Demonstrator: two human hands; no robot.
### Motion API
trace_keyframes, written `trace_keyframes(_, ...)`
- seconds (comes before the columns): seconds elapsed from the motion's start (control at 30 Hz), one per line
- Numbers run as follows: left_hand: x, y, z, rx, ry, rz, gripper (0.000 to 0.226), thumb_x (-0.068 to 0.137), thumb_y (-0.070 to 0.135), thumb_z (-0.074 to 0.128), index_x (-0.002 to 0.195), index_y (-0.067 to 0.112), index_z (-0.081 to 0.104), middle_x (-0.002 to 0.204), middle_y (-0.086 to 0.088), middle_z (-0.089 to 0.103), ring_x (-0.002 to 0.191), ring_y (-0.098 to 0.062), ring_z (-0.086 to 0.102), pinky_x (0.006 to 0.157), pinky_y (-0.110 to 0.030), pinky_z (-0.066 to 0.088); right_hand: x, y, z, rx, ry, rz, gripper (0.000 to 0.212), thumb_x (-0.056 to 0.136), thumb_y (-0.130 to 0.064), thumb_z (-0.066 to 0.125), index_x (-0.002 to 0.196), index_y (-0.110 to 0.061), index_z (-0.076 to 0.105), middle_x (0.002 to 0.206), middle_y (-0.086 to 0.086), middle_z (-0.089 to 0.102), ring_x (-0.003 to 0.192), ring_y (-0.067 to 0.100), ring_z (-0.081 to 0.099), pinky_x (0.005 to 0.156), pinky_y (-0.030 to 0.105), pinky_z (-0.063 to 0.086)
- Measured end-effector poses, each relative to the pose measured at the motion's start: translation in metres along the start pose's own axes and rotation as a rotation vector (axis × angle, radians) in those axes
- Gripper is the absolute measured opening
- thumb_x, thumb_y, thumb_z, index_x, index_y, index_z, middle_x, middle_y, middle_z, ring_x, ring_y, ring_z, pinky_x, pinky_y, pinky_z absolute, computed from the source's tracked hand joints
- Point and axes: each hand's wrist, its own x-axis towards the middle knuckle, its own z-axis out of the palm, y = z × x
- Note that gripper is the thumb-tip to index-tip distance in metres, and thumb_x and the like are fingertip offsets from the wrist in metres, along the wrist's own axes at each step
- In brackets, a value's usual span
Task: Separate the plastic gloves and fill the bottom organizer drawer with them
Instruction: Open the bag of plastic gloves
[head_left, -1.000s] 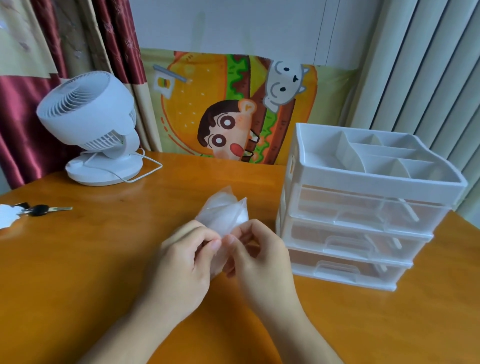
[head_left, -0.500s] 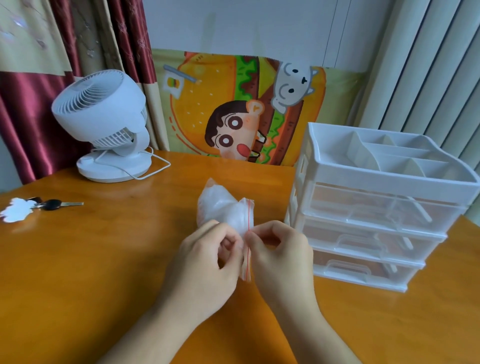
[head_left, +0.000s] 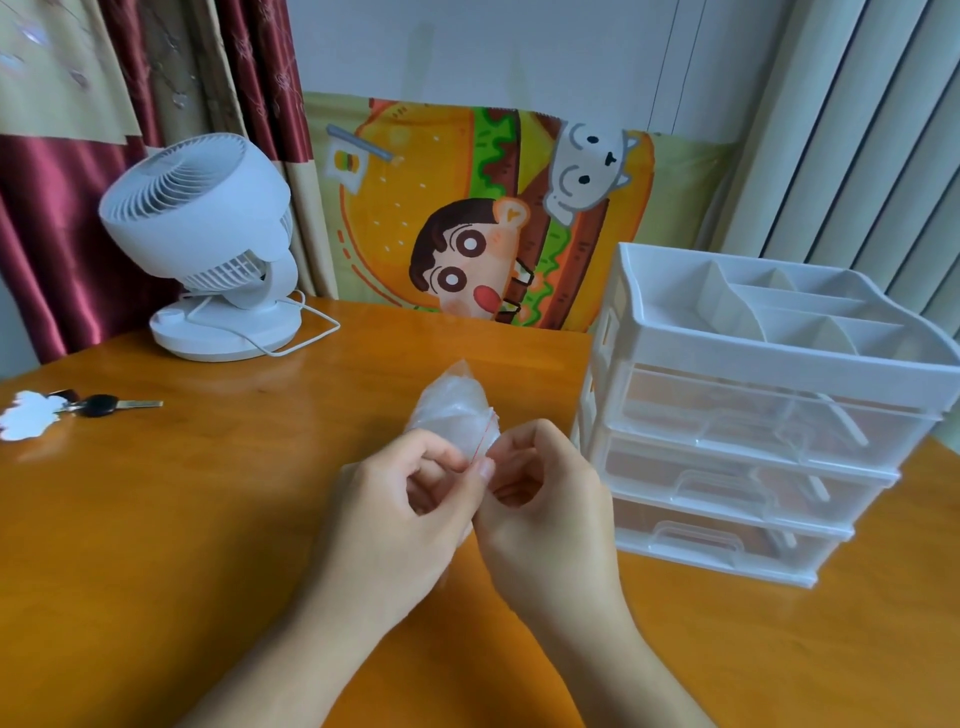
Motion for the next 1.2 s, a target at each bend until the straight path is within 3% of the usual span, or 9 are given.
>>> trace_keyframes(0.13,0.003,-0.001,-0.004,-0.040,-0.033,-0.075,0.018,0.091,0.031,0.078,0.077,0.021,0.072,0.056,-0.001,0.070,0.049,-0.019,0.068,0.054,-0.042,0.058,-0.001,0.000,0.000,-0.005,-0.041,-0.014,0.015,0.091,-0.019,0.076,0.088,-0.027,0.064,0.078,-0.013,0.073,0.072,0.009,0.072,0.065,0.029,0.059)
trace_keyframes(0.37,0.007,-0.008,-0.009,0.001,-0.105,-0.042,0.018,0.099,0.022,0.065,0.083,0.021,0.074,0.072,0.002,0.072,0.068,-0.018,0.069,0.061,-0.047,0.057,0.002,0.003,-0.001,0.026,-0.095,0.047,0.028,0.086,-0.009,0.083,0.086,-0.026,0.061,0.077,-0.008,0.071,0.073,0.011,0.070,0.066,0.027,0.058)
trace_keyframes(0.53,0.010,-0.012,-0.010,0.012,-0.129,-0.050,0.021,0.101,0.021,0.062,0.082,0.023,0.072,0.070,0.001,0.069,0.067,-0.017,0.067,0.064,-0.046,0.059,0.003,0.005,-0.003,0.081,-0.137,0.081,0.028,0.086,-0.004,0.082,0.088,-0.023,0.061,0.079,-0.004,0.073,0.076,0.013,0.070,0.070,0.032,0.059)
trace_keyframes(0.7,0.012,-0.012,-0.010,0.011,-0.122,-0.053,0.026,0.102,0.014,0.060,0.080,0.021,0.071,0.065,0.001,0.065,0.059,-0.009,0.061,0.059,-0.029,0.053,0.004,0.006,-0.005,0.124,-0.164,0.060,0.023,0.090,-0.004,0.078,0.090,-0.022,0.063,0.083,-0.004,0.072,0.080,0.015,0.071,0.075,0.038,0.060)
trace_keyframes(0.9,0.010,-0.009,-0.011,0.032,-0.119,-0.023,0.021,0.101,0.016,0.061,0.083,0.022,0.071,0.070,0.005,0.069,0.068,-0.013,0.067,0.065,-0.037,0.057,0.002,0.006,-0.002,0.118,-0.150,0.025,0.016,0.094,-0.012,0.075,0.090,-0.026,0.066,0.086,-0.005,0.073,0.085,0.016,0.072,0.078,0.042,0.060)
trace_keyframes(1.2,0.010,-0.008,-0.014,-0.056,-0.131,-0.065,0.016,0.095,0.009,0.069,0.086,0.020,0.076,0.077,0.002,0.076,0.072,-0.017,0.073,0.067,-0.040,0.062,0.001,0.005,-0.002,-0.048,-0.105,-0.072,0.006,0.095,-0.027,0.075,0.091,-0.026,0.070,0.081,-0.014,0.072,0.083,0.005,0.071,0.069,0.025,0.060)
